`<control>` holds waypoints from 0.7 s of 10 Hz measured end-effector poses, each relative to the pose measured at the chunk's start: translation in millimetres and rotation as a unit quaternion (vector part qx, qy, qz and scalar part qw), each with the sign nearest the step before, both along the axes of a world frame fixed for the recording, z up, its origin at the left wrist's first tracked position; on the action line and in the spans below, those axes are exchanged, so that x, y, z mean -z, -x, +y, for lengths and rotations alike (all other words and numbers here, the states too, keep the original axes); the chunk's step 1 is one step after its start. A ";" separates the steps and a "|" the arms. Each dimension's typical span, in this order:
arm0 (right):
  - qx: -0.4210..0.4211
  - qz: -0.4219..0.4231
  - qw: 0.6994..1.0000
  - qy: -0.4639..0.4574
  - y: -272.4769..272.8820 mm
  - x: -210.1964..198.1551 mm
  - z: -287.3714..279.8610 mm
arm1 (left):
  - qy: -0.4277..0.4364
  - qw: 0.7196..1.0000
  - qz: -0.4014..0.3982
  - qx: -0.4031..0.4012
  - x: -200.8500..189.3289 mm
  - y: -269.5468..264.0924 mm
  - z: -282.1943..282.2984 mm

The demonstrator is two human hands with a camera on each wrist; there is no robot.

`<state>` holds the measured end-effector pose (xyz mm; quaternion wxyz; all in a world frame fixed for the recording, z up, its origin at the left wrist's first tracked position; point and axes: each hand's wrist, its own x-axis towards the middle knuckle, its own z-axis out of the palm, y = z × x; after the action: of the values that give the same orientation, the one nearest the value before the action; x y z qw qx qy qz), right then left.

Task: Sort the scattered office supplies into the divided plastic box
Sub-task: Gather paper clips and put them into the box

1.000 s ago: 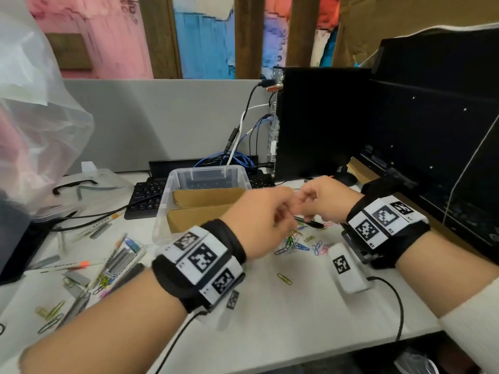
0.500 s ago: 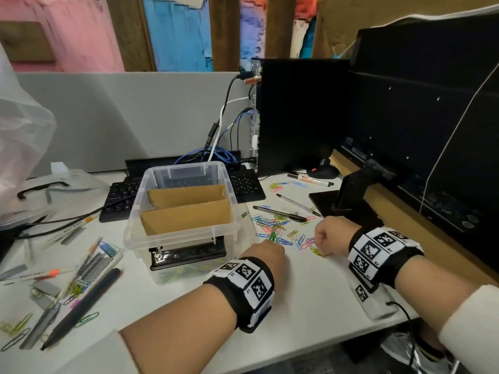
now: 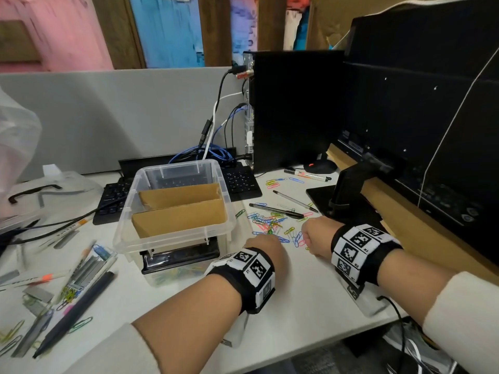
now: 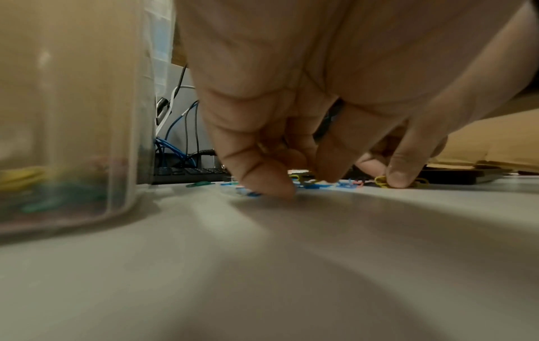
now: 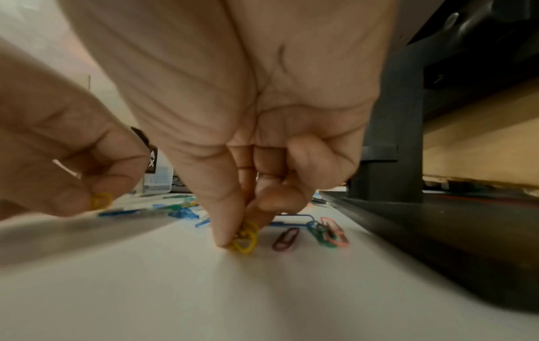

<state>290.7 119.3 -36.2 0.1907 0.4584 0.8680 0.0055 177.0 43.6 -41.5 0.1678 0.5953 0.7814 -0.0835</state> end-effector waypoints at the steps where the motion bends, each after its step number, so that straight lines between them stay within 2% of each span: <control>1: 0.033 0.046 0.998 -0.004 -7.4 -7.6 2.8 | -0.035 0.999 0.000 -0.009 -0.6 3.3 9.0; 2: 0.104 0.093 0.990 -0.015 -18.2 -21.5 10.1 | -0.060 0.998 -0.023 -0.028 -3.0 8.9 19.9; 3: 0.162 0.076 0.984 -0.019 -19.9 -29.0 19.6 | -0.066 0.997 -0.030 -0.037 -2.6 14.4 28.7; 4: 0.188 -0.022 0.982 0.008 -10.0 -26.7 20.7 | -0.068 0.996 -0.042 -0.036 -5.7 15.7 32.5; 5: 0.165 -0.012 0.986 -0.019 -8.6 -16.7 15.0 | -0.059 0.995 -0.068 -0.033 -9.5 15.4 33.6; 6: 0.172 -0.028 0.984 -0.027 -6.0 -13.4 8.7 | -0.053 0.996 -0.069 -0.025 -11.7 13.3 34.0; 7: 0.139 -0.024 0.990 -0.026 -1.0 -11.1 5.2 | -0.057 0.996 -0.065 -0.024 -11.1 10.1 34.0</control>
<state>291.7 124.5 -25.2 0.1982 0.5791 0.7907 0.0124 166.9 77.6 -30.4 0.1861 0.5895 0.7861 0.0044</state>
